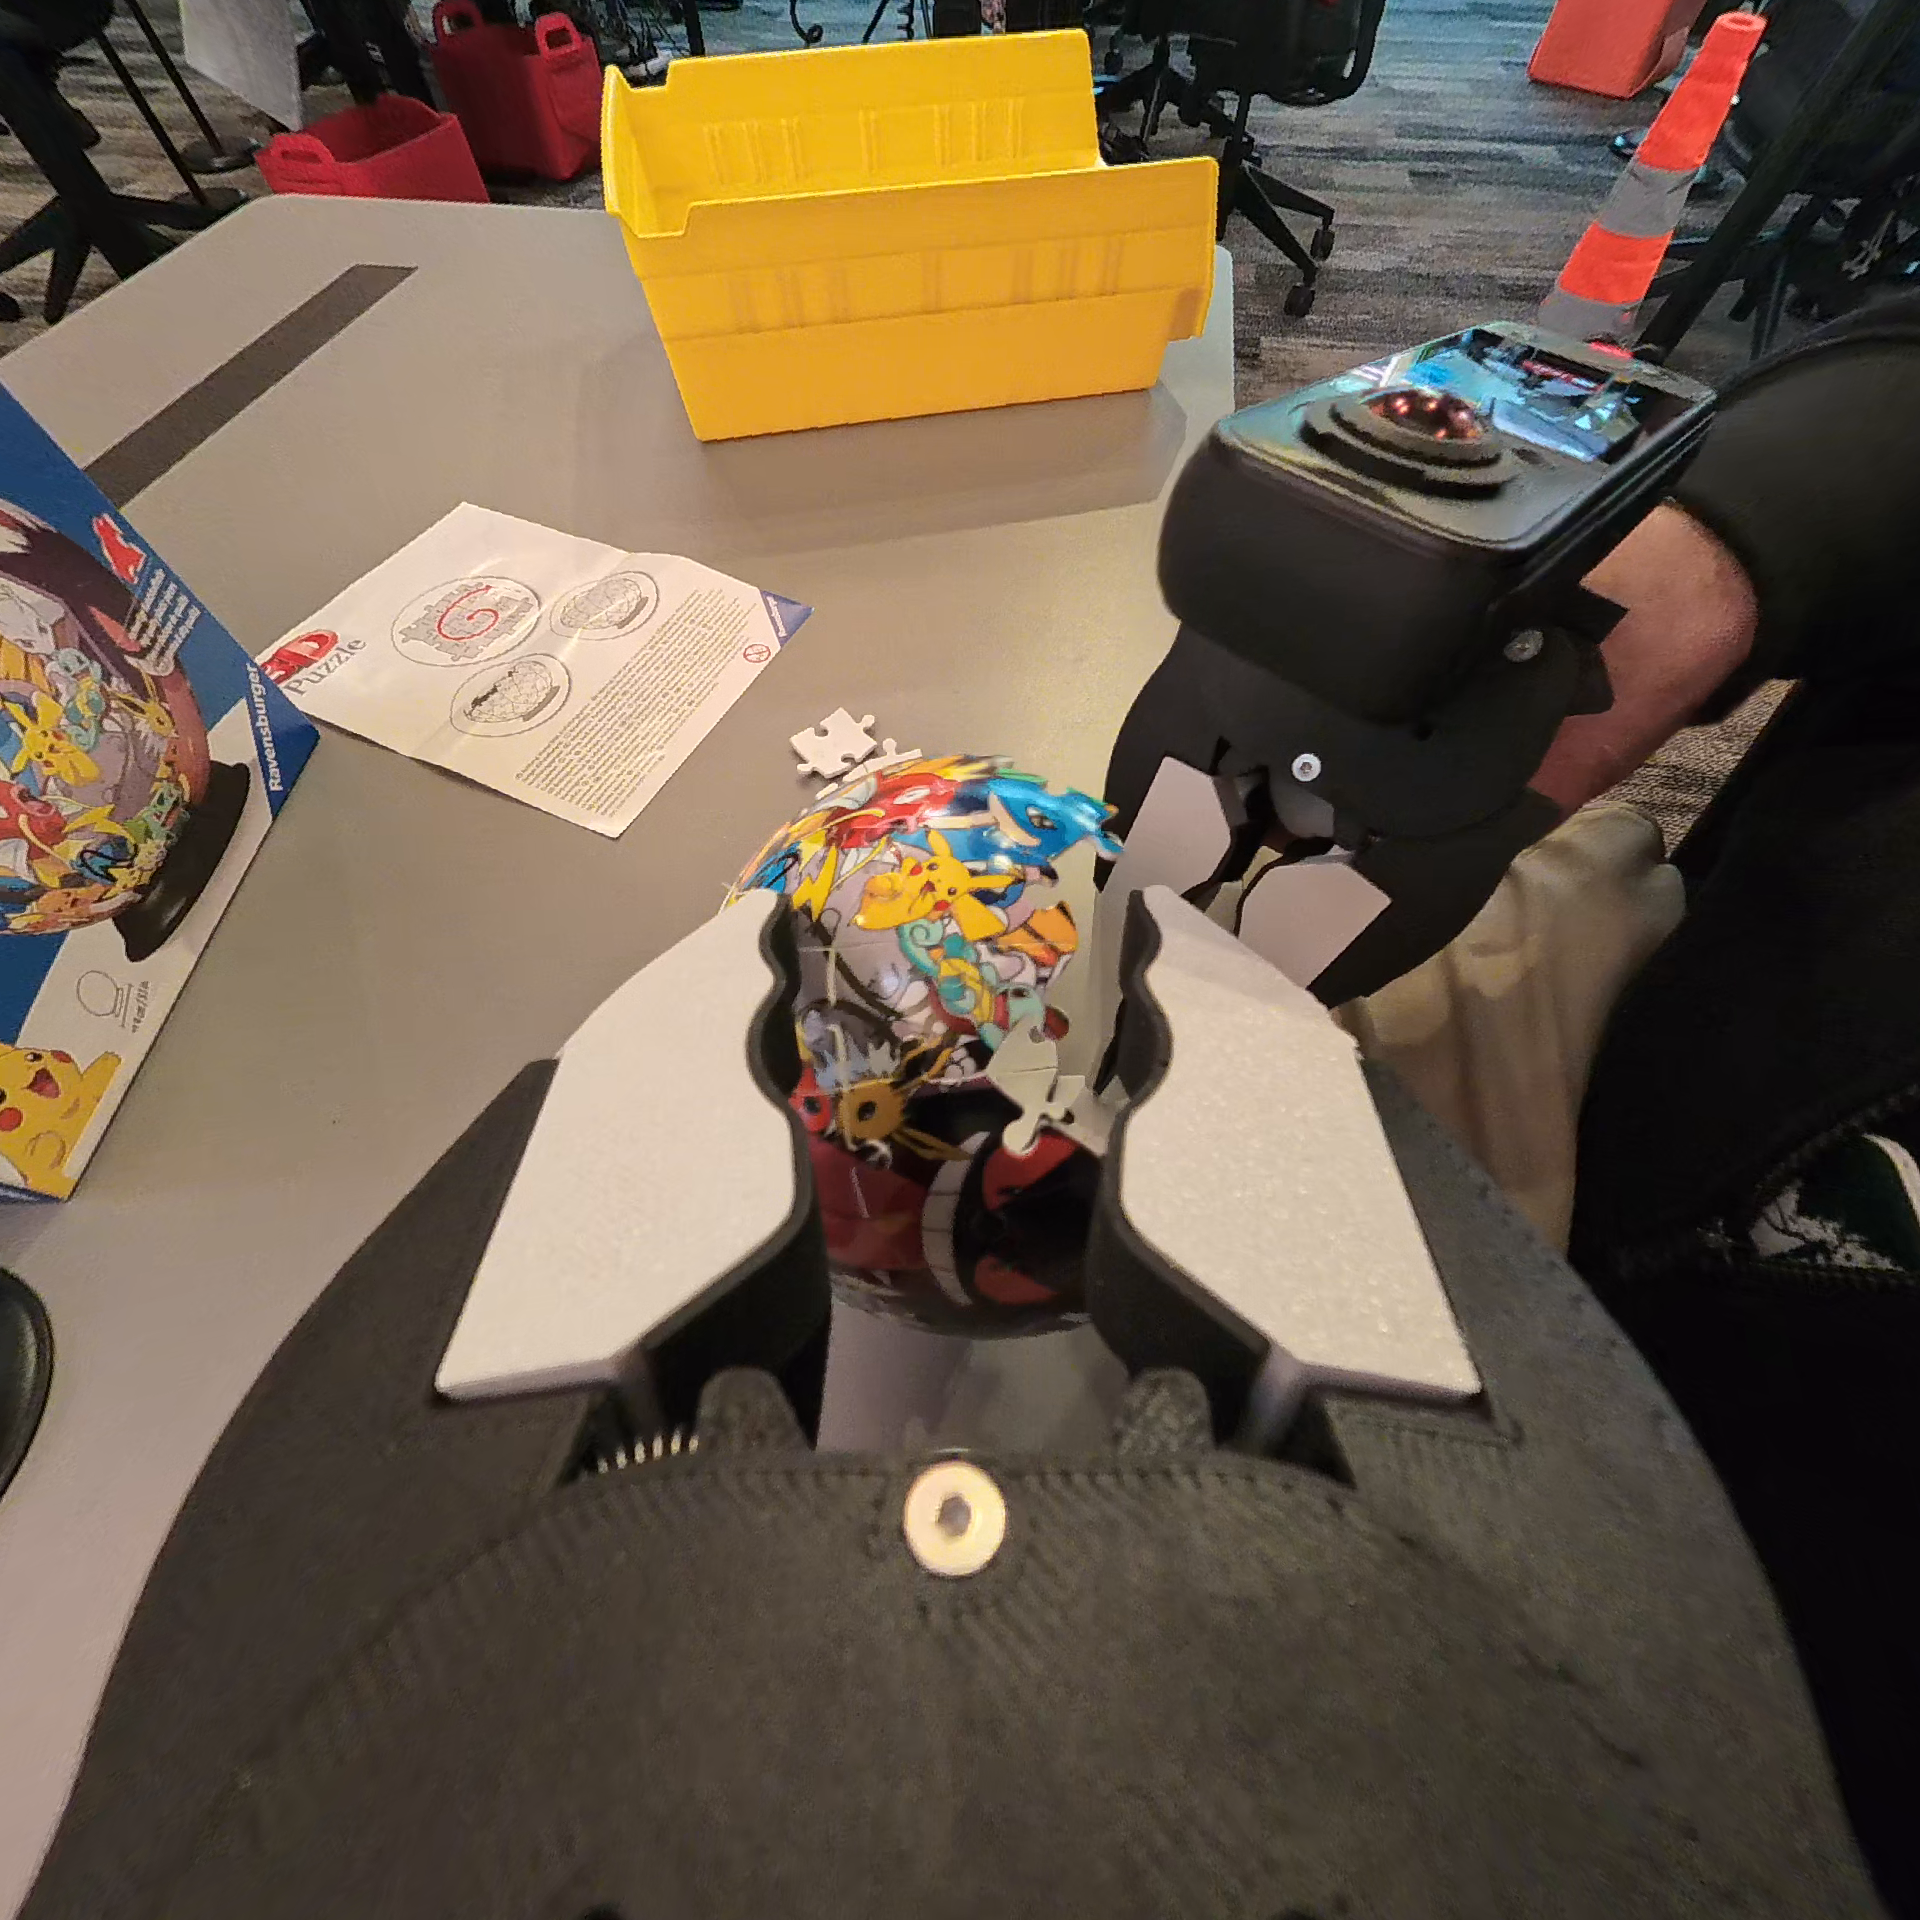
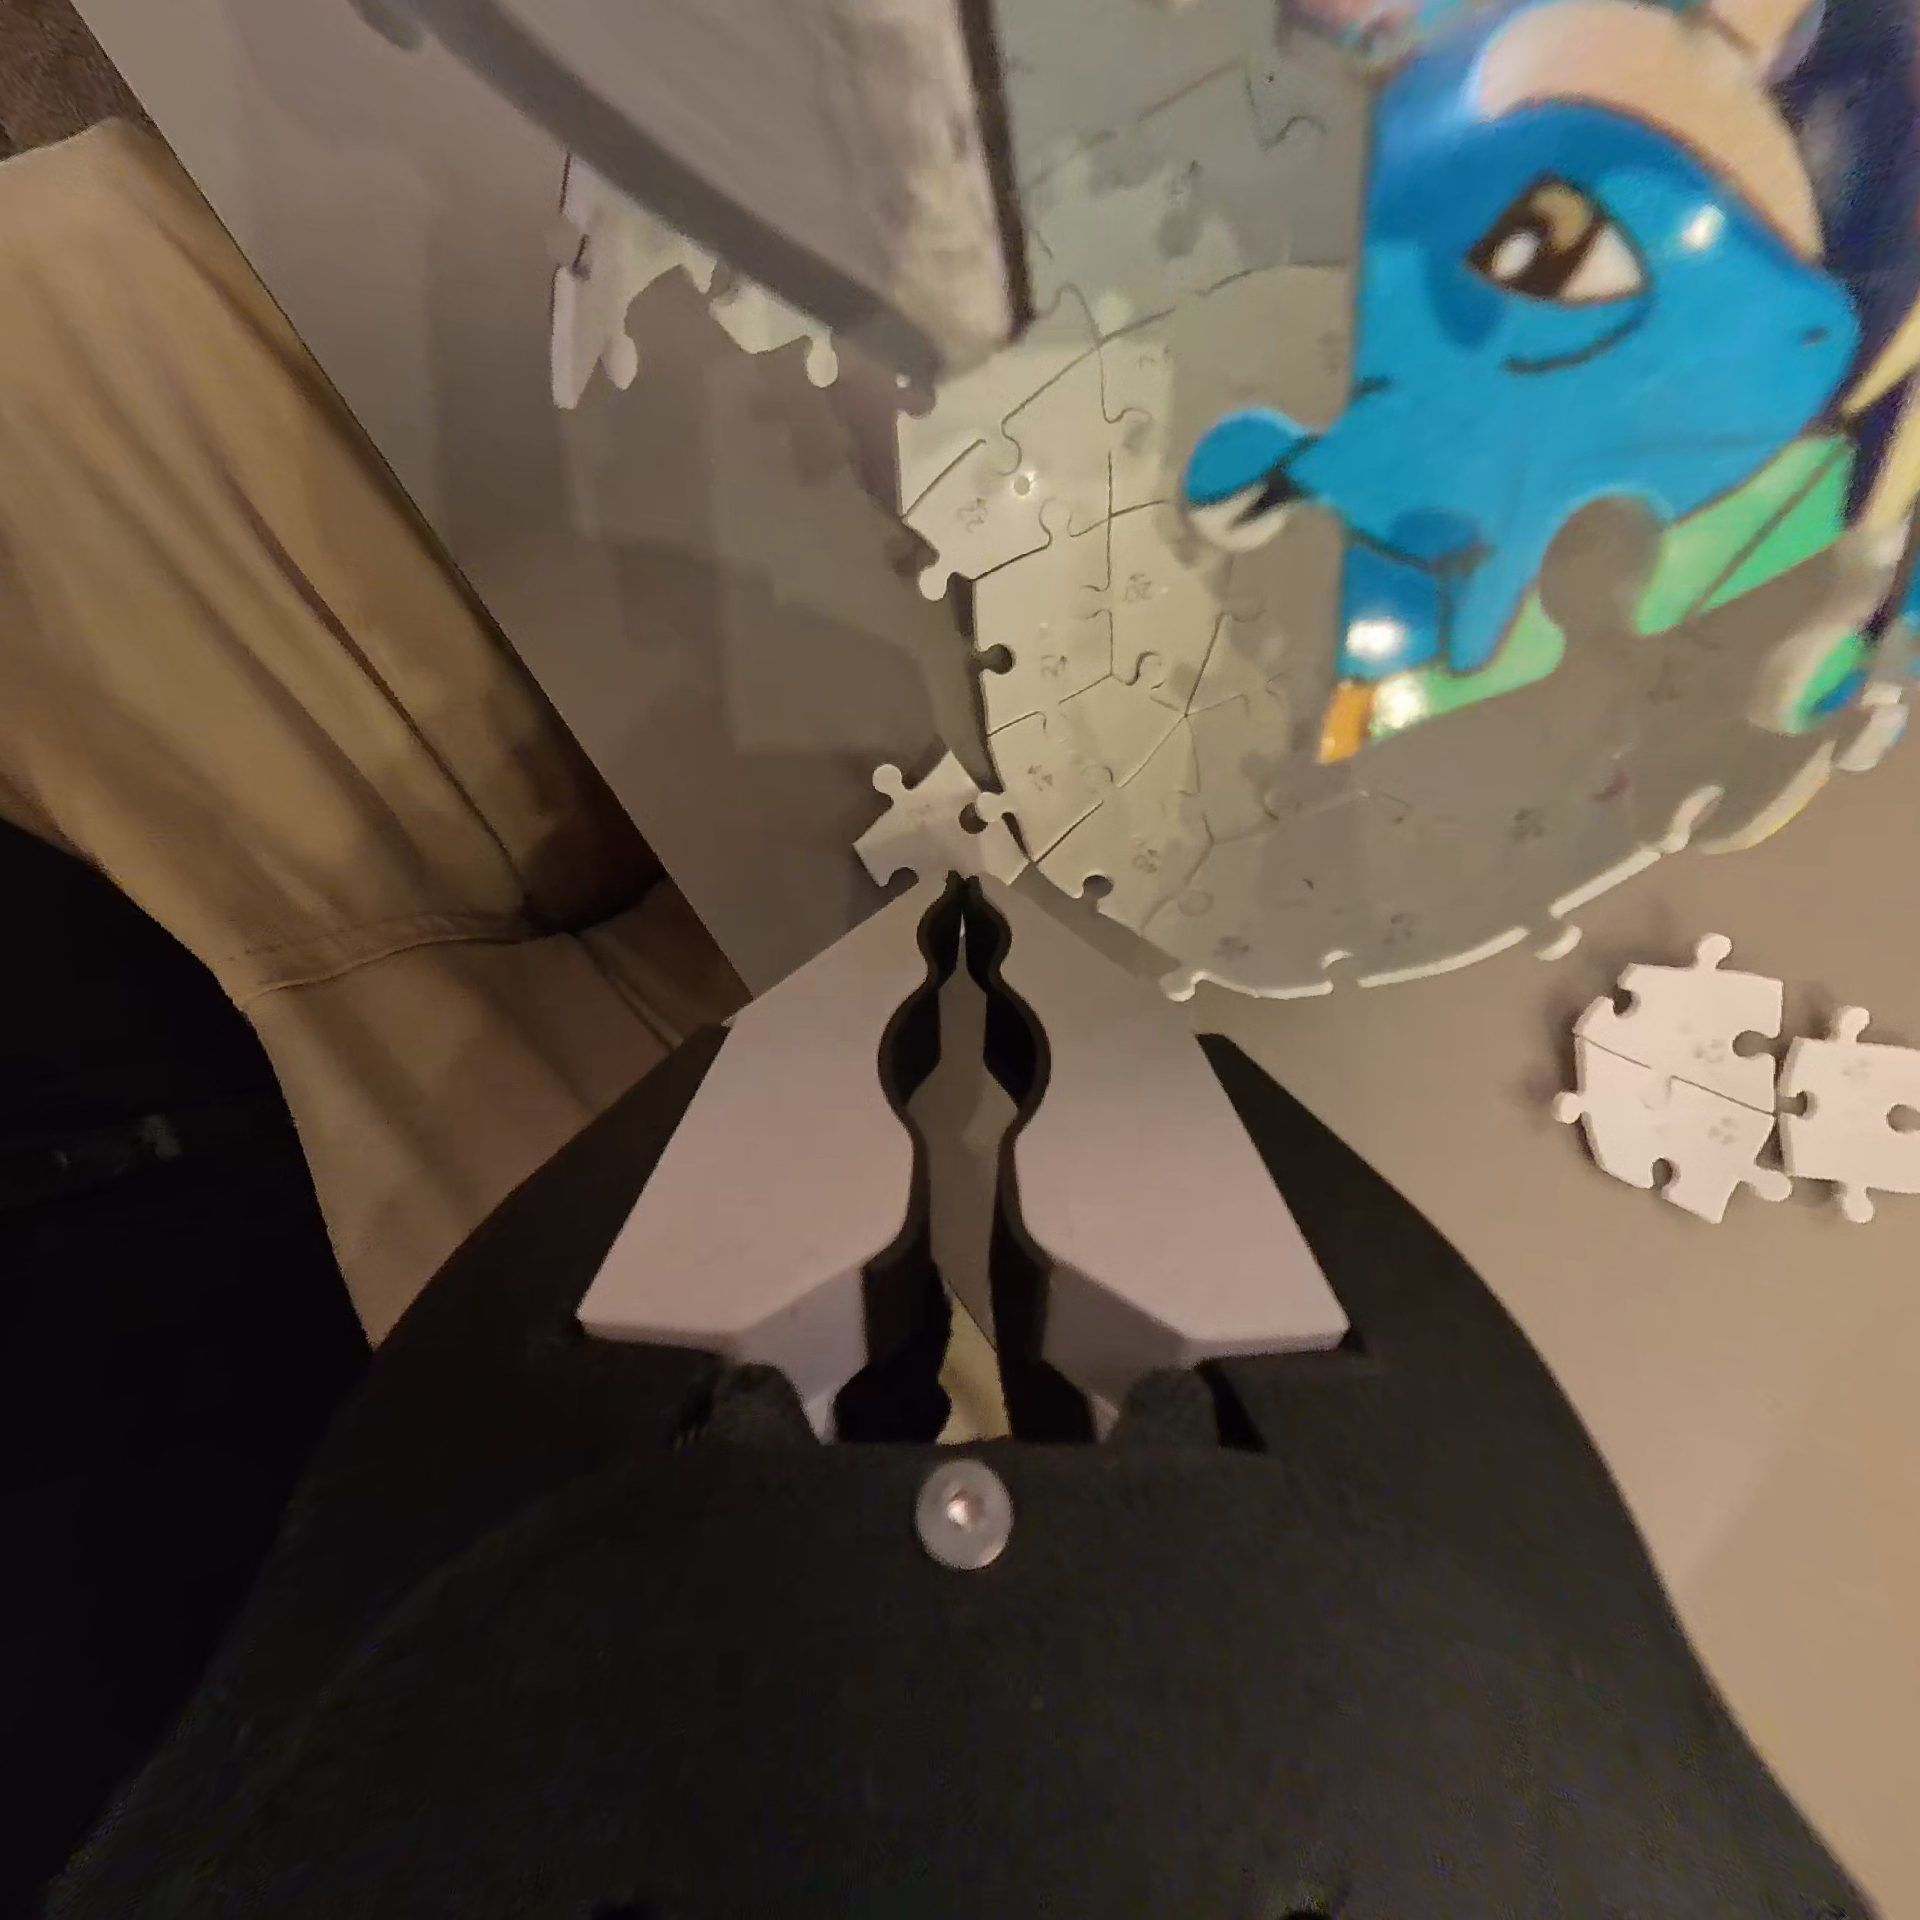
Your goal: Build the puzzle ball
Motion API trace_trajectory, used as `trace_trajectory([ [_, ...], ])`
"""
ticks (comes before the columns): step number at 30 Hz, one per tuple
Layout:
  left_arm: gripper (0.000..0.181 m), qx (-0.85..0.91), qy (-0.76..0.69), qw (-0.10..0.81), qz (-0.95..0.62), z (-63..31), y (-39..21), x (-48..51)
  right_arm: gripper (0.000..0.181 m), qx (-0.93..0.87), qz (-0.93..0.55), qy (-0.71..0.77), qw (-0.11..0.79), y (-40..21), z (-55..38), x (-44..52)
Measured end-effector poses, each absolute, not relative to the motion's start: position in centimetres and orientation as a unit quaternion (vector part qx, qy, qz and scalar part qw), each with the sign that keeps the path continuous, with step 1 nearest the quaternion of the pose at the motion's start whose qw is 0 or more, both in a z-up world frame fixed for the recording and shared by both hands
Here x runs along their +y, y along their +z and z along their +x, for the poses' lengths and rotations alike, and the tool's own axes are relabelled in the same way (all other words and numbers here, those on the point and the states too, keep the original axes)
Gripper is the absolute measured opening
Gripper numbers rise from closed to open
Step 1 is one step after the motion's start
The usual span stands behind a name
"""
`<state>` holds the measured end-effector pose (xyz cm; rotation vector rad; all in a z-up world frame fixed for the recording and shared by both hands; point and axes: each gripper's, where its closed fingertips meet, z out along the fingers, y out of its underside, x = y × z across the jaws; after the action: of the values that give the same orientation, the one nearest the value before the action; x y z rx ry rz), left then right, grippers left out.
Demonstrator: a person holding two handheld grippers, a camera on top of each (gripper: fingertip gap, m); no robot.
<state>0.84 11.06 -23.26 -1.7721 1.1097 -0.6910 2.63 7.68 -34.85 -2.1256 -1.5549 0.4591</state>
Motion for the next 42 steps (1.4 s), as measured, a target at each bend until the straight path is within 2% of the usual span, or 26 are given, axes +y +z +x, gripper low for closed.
trace_trajectory([
  [20,0.059,0.451,-0.28,0.452,-0.717,1.0,-23.2,11.0,0.0,-0.574,-0.756,0.148,0.28,-34.0,1.5,8.8],
  [42,0.058,0.45,-0.286,0.455,-0.713,1.3,-22.9,10.4,0.0,-0.615,-0.733,0.115,0.268,-34.8,1.7,9.1],
])
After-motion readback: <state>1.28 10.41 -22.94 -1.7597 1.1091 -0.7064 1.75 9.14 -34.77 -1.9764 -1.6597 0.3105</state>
